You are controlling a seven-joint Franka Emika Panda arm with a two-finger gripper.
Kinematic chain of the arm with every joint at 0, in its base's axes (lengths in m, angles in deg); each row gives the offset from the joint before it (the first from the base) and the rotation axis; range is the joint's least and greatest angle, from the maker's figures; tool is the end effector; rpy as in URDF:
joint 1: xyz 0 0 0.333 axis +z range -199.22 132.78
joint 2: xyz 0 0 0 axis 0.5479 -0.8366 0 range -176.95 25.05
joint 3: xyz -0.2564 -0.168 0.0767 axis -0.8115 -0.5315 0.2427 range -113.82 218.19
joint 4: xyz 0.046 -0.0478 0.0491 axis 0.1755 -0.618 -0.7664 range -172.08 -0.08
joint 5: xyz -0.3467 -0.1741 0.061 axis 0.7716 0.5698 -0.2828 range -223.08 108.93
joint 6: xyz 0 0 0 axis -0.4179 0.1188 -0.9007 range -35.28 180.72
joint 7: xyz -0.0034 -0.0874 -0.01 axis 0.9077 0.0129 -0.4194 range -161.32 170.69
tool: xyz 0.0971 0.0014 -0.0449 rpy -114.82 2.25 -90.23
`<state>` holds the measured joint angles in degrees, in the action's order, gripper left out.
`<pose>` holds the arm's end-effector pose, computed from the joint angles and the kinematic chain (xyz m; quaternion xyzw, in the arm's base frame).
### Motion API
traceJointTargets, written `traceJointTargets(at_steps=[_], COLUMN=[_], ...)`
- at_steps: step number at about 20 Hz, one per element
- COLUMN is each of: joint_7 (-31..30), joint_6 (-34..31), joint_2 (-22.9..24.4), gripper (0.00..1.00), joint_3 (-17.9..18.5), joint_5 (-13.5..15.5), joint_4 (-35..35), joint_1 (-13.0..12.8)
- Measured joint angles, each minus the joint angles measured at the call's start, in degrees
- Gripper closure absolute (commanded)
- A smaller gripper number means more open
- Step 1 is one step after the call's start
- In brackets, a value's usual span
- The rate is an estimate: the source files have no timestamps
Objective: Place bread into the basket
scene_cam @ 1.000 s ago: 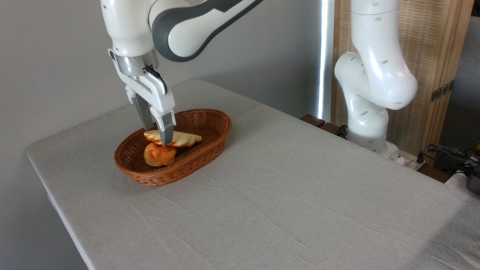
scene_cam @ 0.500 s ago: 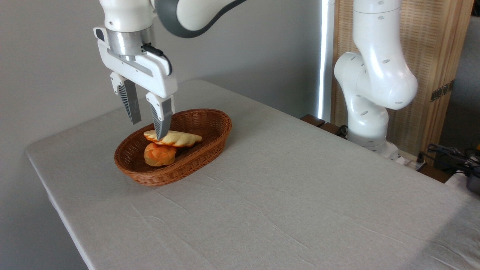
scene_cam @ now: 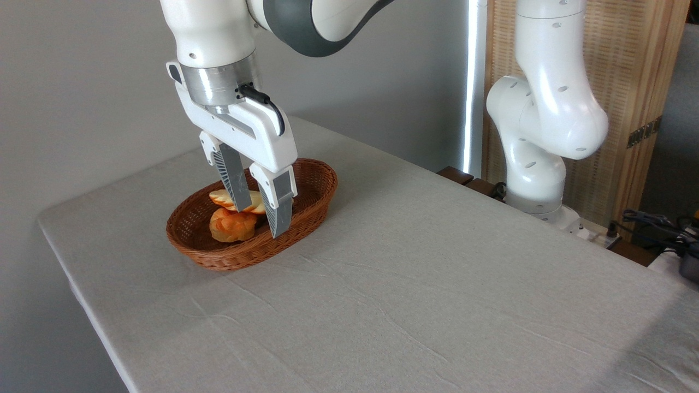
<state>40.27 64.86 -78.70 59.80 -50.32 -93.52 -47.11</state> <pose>0.5713 -0.0752 0.5502 0.9360 -0.3474 0.0053 0.0554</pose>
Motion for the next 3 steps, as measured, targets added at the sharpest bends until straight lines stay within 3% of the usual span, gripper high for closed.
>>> traceJointTargets(at_steps=[3], joint_7=[1.64], joint_6=[0.00], joint_2=[-0.14], gripper=[0.00], joint_3=[0.13], joint_5=[-0.20], joint_4=[0.00], joint_1=[-0.04])
